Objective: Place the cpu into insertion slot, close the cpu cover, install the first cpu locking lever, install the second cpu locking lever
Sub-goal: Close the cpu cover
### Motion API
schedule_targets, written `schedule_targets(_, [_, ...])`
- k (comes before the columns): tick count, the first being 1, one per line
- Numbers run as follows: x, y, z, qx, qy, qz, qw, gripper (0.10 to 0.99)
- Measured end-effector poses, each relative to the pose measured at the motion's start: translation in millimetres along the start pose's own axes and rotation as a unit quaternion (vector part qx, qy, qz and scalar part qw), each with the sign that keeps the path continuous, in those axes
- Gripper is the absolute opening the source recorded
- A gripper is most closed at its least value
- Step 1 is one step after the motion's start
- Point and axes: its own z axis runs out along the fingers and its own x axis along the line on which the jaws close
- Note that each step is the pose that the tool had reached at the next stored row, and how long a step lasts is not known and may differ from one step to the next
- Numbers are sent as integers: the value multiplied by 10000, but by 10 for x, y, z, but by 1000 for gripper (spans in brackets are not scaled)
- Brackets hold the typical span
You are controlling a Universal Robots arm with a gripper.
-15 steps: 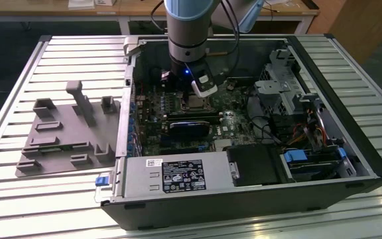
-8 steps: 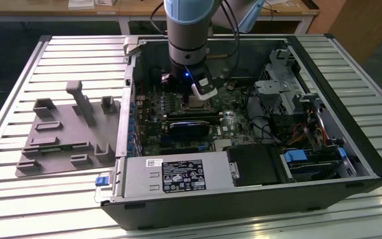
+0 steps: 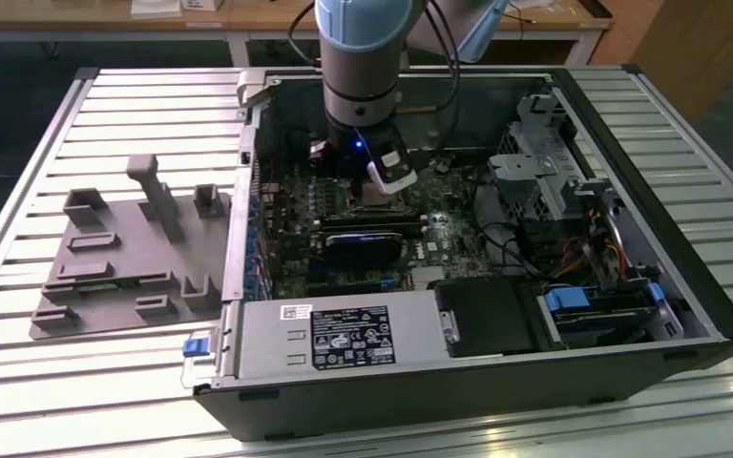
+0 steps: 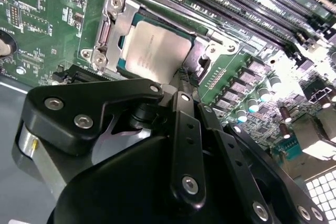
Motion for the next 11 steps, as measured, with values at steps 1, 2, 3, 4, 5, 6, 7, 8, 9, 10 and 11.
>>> schedule_targets(1, [0,-4,1,-3,0,0,10000,102])
schedule_targets(2, [-1,-9,2,-4,1,0,10000,102])
schedule_targets(3, [-1,-14,5,-6,1,0,10000,102])
schedule_targets(4, [-2,-18,10,-7,1,0,10000,102])
schedule_targets(5, [-2,-22,13,-9,1,1,10000,102])
schedule_targets(6, [-1,-25,14,-14,3,1,10000,102])
schedule_targets(7, [-2,-26,14,-25,4,1,10000,102])
schedule_targets(8, [-2,-26,15,-42,5,2,10000,102])
schedule_targets(9, [-2,-27,16,-51,6,2,10000,102])
schedule_targets(10, [-2,-27,17,-56,6,2,10000,102])
schedule_targets(11, [-2,-27,18,-58,6,3,10000,102])
